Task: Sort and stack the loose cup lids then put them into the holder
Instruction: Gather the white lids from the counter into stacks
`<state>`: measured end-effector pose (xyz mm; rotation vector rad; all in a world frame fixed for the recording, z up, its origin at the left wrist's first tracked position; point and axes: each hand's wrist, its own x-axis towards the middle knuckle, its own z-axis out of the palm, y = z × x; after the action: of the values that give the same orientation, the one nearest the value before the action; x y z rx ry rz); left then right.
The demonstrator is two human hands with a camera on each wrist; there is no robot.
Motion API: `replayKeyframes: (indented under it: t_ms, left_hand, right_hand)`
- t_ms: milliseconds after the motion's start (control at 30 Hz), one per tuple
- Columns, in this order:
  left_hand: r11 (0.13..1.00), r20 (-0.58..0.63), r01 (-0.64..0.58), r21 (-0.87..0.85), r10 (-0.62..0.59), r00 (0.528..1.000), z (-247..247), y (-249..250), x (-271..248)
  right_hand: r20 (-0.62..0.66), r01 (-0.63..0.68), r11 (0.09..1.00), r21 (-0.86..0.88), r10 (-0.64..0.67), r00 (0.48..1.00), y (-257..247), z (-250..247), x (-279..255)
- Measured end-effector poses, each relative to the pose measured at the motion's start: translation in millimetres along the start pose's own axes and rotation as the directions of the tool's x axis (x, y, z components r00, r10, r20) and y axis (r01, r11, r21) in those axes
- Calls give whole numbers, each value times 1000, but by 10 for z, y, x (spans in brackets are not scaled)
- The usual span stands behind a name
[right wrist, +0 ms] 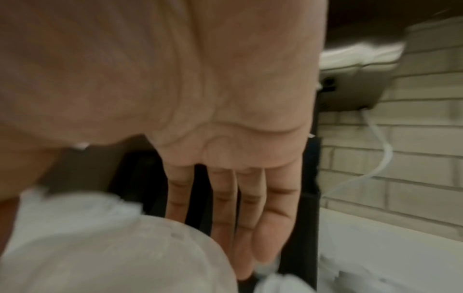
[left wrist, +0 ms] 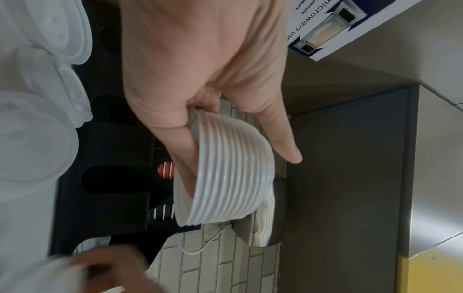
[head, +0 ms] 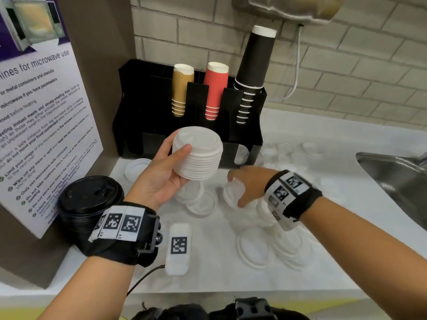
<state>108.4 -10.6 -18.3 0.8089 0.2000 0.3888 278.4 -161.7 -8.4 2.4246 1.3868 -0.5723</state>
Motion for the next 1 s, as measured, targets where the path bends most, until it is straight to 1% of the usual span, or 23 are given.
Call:
replayKeyframes:
  t_ms: [67,133,167,200,233,267,300,333,367,433,500,567,667,800,867,1000]
  left_hand:
    - [1000,29,-6,7,6,1000,4,4,4]
    - [1000,50,-9,21,8,999,29,18,1]
    - [1000,57,-8,27,6,998,45,24,-3]
    - [999,58,-5,32,3,998,61,25,-6]
    - [999,56,1,37,-3,998,72,22,-8]
    - [999,53,6,43,-8,999,82,16,-11]
    - [999,53,7,49,-9,999,89,9,-18]
    - [998,57,7,59,-11,998,97,2,-30]
    - [997,65,10,73,-15,998,99,-6,-39]
    - [995,91,15,100,-24,996,96,-19,-56]
    - [991,109,15,130,-29,994,90,-23,-67]
    - [987,114,14,158,-33,993,82,-27,-76]
    - [978,129,23,209,-51,990,67,-37,-85]
    - [969,144,40,243,-77,987,42,-65,-82]
    - [971,145,41,235,-77,986,22,-76,-81]
    - [978,156,41,204,-73,985,-10,-77,-76]
  right_hand:
    - [-127,-4,984,177,27,992,121,-180,-67]
    - [-268,30,920,391,83,960,216,-328,-164]
    - [-335,78,854,515,117,935,230,-366,-219]
    - [-392,155,749,644,150,908,210,-379,-274]
    - [-438,251,612,750,176,881,156,-378,-331]
    - [-480,340,487,805,195,855,79,-366,-382]
    - [-521,413,407,815,202,829,-5,-354,-424]
    - [-557,465,371,804,196,807,-89,-341,-456]
    - [-591,507,357,784,180,787,-172,-333,-480]
    - [-646,563,367,740,159,746,-312,-332,-519]
    - [-682,584,403,704,158,714,-407,-335,-539]
    - [-700,585,441,681,154,698,-468,-336,-553]
    - [-704,560,511,653,136,697,-515,-355,-559]
    - [-692,516,594,617,97,716,-556,-376,-565]
    - [-693,516,607,604,80,717,-578,-372,-584]
    - [-690,513,599,615,94,718,-607,-347,-613]
